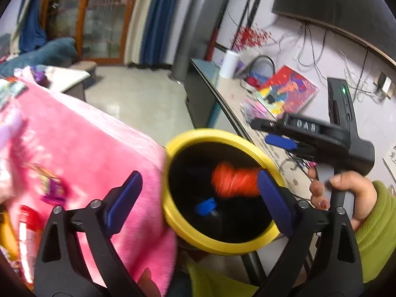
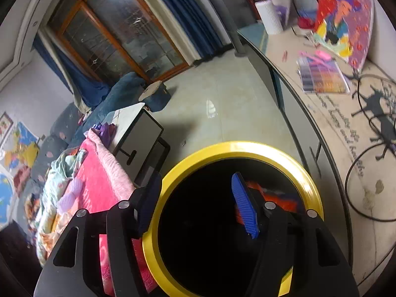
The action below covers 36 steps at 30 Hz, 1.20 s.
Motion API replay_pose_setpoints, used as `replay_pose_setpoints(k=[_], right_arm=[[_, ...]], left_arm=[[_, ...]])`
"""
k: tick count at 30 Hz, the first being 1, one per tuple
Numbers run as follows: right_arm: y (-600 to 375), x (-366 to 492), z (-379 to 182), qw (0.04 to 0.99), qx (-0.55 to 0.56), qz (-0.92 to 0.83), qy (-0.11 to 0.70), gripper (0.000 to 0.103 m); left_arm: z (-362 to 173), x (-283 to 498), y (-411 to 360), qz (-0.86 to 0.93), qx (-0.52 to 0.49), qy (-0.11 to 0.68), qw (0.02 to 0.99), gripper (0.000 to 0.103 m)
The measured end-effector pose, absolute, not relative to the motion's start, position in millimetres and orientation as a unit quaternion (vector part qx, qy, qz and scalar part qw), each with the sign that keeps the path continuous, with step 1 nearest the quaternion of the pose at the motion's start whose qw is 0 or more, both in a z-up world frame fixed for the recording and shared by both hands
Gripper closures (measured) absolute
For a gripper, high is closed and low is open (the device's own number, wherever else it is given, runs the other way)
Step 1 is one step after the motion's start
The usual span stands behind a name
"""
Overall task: Collect trash
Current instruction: 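Carry both bags over the yellow bin and open both tools to drop them, then move both tools back over the trash on the blanket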
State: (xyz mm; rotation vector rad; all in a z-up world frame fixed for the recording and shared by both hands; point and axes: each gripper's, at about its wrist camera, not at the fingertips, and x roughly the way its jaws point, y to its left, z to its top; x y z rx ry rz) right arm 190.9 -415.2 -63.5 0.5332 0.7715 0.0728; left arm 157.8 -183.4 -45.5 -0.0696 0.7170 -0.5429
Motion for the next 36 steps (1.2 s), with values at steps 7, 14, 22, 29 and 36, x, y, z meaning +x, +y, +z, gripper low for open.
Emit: replay_pose_setpoints(k=[7,14,22,29,36], right_arm=[[-377,178,-34,0.923,0.200,0.056,0.324,0.033],[-335,160,-6,0.945,0.154,0.083,0.278,0.024],[-295,143,11,0.953,0.120,0.110,0.254,0.021],[-263,137,12,0.951,0.100,0.136,0.258,0.021],[-231,132,9,0.945,0.088,0.163,0.270,0.020]], left_arm=[[-24,145,-148,-0.215,-0.038,0.307,0.926,0.011],[-6,135,-108,-0.166,-0.049,0.278,0.945,0.011],[10,123,-63,-0.112,-0.068,0.249,0.960,0.011],[14,110,-31,-0.072,-0.076,0.235,0.966,0.011],[13,102,7,-0.029,-0.087,0.230,0.969,0.011]])
